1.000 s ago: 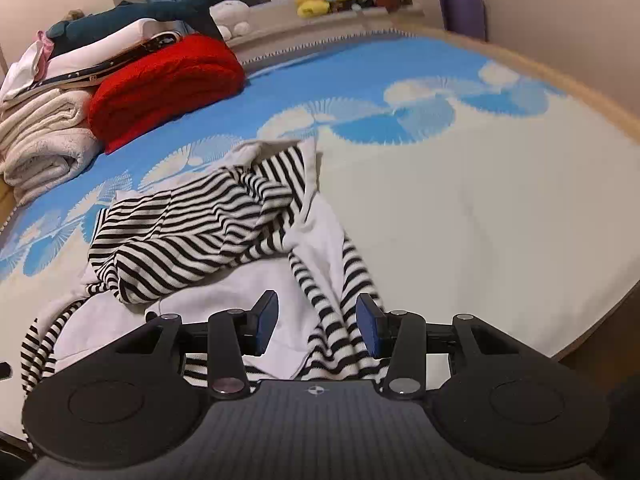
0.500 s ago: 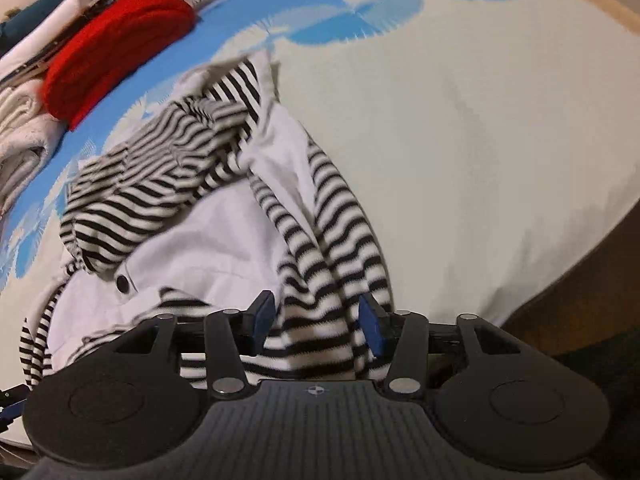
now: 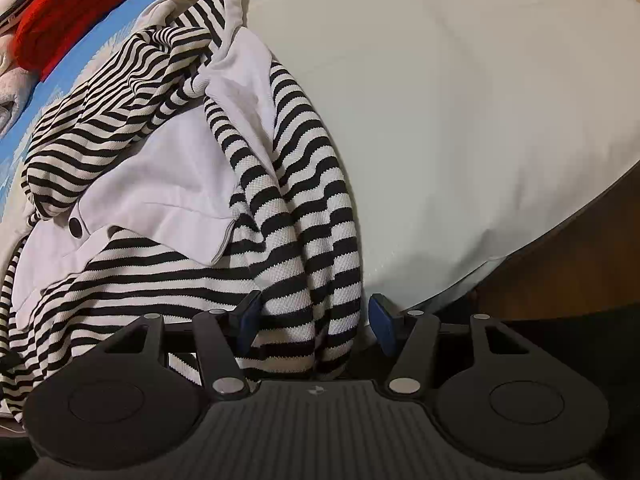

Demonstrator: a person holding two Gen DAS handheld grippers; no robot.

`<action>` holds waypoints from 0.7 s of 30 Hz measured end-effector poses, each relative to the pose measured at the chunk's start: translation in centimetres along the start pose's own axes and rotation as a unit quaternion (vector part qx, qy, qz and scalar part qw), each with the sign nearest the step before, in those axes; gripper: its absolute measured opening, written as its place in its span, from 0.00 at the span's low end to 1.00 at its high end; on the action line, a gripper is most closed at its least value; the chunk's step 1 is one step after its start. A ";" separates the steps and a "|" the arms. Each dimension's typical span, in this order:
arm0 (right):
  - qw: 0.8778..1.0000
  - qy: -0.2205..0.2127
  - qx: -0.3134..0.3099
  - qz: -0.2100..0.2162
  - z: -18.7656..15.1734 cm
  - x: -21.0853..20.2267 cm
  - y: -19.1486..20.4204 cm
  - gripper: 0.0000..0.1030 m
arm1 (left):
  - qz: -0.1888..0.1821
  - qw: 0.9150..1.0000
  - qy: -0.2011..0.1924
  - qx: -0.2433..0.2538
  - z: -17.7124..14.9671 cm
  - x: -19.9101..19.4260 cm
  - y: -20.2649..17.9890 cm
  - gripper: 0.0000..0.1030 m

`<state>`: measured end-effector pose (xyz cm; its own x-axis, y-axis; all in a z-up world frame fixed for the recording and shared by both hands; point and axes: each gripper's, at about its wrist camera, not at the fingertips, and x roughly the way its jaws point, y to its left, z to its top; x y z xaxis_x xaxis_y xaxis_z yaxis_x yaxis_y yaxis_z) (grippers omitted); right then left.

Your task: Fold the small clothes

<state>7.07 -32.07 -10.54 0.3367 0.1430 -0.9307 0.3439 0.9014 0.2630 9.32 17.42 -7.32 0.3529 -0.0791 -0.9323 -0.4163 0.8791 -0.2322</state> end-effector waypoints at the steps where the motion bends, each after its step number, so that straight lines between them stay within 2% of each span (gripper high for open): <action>1: 1.000 0.000 0.001 0.002 0.0 0.0 -0.1 0.53 | 0.003 1.000 -0.005 -0.002 0.0 0.0 0.0 0.59; 2: 1.000 0.000 0.001 0.005 0.0 -0.1 -0.1 0.49 | 0.005 1.000 -0.009 -0.001 -0.1 0.0 -0.1 0.44; 3: 1.000 -0.001 -0.003 0.008 0.0 -0.1 0.0 0.39 | 0.003 1.000 -0.011 0.002 -0.1 0.0 -0.2 0.22; 5: 1.000 -0.011 -0.012 0.013 0.1 -0.6 0.2 0.13 | -0.012 1.000 -0.011 0.003 -0.3 0.0 -0.4 0.11; 7: 0.998 -0.044 0.007 0.047 0.6 -1.9 -0.2 0.11 | -0.009 1.000 -0.025 0.007 -0.6 -0.7 -0.7 0.10; 11: 0.989 -0.140 0.020 0.052 1.7 -5.7 -1.0 0.11 | -0.062 0.998 -0.030 0.003 -1.5 -3.1 -0.6 0.09; 12: 0.988 -0.147 0.025 0.049 1.9 -6.1 -1.3 0.11 | -0.065 0.997 -0.031 0.010 -1.7 -3.5 -0.6 0.09; 14: 0.990 -0.138 0.029 0.028 2.3 -5.8 -1.7 0.11 | -0.056 0.998 -0.028 0.019 -1.9 -3.6 -0.5 0.09; 18: 0.998 -0.048 0.031 0.004 1.8 -2.3 -1.6 0.13 | -0.022 1.000 0.007 0.019 -1.1 -1.5 0.0 0.10; 20: 0.999 -0.035 0.036 0.001 1.8 -1.7 -1.5 0.18 | -0.020 1.000 0.015 0.018 -0.7 -0.8 -0.3 0.13; 21: 0.999 -0.035 0.037 -0.004 1.7 -1.6 -1.3 0.23 | -0.021 0.999 0.015 0.024 -0.5 -0.7 -0.5 0.19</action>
<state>7.56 -34.11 -8.94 0.3942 0.1048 -0.9130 0.4093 0.8695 0.2766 8.85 16.81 -6.72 0.3442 -0.1291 -0.9300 -0.3612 0.8961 -0.2580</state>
